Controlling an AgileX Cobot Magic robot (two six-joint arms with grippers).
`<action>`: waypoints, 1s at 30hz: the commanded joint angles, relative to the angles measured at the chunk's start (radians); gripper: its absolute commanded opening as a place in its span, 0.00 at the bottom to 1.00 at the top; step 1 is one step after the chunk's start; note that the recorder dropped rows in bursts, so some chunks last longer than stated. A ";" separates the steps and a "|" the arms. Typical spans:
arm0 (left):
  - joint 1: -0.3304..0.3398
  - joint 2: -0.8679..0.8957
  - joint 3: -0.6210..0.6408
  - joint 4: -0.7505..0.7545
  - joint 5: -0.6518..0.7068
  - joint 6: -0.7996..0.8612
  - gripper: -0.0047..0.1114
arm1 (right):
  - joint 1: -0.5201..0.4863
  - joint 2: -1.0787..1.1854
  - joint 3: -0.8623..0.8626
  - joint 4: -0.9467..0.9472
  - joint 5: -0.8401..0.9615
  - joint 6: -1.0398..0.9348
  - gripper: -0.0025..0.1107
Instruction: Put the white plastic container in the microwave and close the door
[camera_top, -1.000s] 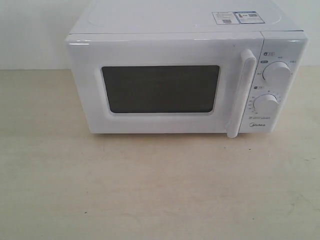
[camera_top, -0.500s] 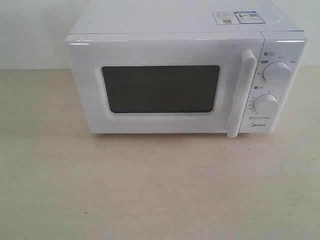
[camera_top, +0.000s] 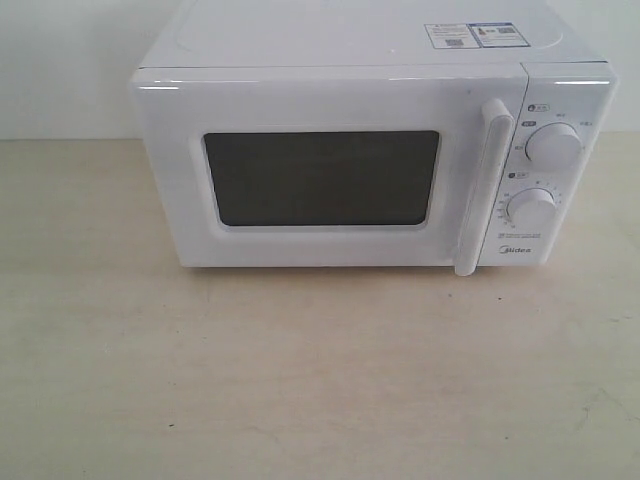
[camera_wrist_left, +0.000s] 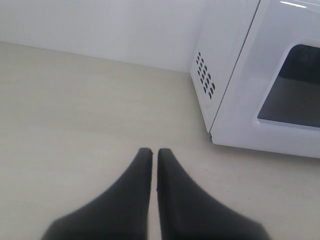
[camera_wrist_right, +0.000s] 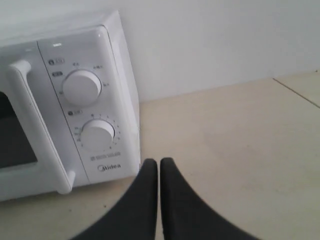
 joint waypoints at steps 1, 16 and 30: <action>0.005 -0.003 0.004 0.001 0.001 0.007 0.08 | 0.003 -0.005 0.005 -0.027 0.088 -0.023 0.02; 0.005 -0.003 0.004 0.001 0.001 0.007 0.08 | 0.025 -0.005 0.005 -0.085 0.155 -0.044 0.02; 0.005 -0.003 0.004 0.001 0.001 0.007 0.08 | 0.050 -0.005 0.005 -0.094 0.159 -0.057 0.02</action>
